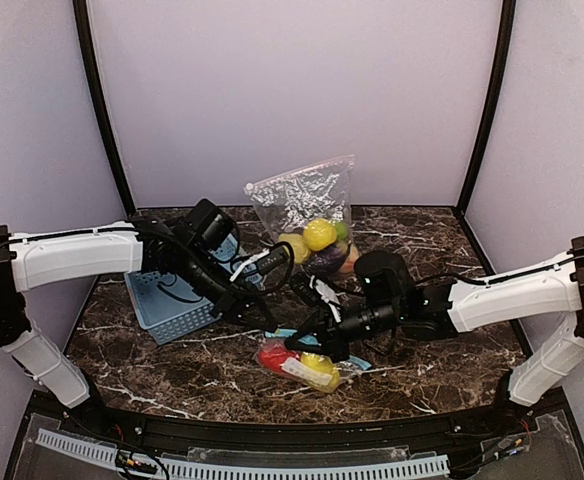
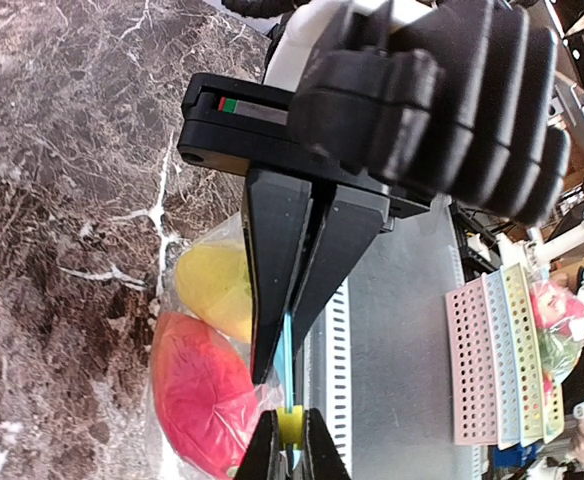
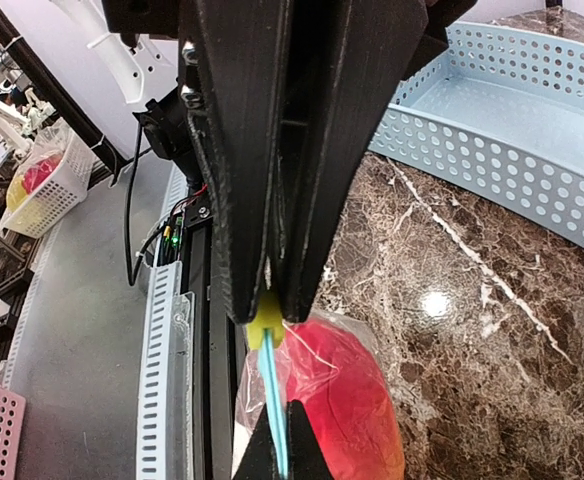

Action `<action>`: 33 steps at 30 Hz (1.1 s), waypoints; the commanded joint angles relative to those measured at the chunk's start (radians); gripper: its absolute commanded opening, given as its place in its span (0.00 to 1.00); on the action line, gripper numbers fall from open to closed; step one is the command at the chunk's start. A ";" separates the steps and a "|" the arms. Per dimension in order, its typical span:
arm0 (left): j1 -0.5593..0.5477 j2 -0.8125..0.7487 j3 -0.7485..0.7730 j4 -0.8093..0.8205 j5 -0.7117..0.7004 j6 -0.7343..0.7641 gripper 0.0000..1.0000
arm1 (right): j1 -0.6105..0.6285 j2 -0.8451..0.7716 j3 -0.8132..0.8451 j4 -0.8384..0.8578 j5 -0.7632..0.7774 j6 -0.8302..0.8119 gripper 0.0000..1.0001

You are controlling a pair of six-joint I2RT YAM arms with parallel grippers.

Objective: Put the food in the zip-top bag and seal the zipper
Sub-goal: Zip the zipper of the food storage bag, then set the zipper food storage bag at the center of the board.

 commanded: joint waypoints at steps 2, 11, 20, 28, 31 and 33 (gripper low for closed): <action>0.014 -0.011 0.022 -0.213 -0.061 0.103 0.01 | -0.031 -0.028 -0.020 -0.102 0.013 -0.011 0.00; 0.018 -0.174 -0.061 0.070 -0.294 -0.082 0.64 | -0.093 -0.035 0.002 -0.130 0.133 0.111 0.00; 0.140 -0.315 -0.127 0.159 -0.399 -0.232 0.83 | -0.254 -0.050 0.029 -0.350 0.481 0.188 0.00; 0.290 -0.408 -0.231 0.183 -0.498 -0.337 0.85 | -0.390 -0.025 0.092 -0.540 0.848 0.071 0.00; 0.332 -0.448 -0.298 0.230 -0.540 -0.377 0.85 | -0.418 0.018 0.130 -0.578 0.978 0.049 0.00; 0.353 -0.471 -0.332 0.249 -0.560 -0.403 0.85 | -0.431 0.044 0.153 -0.582 1.031 0.045 0.00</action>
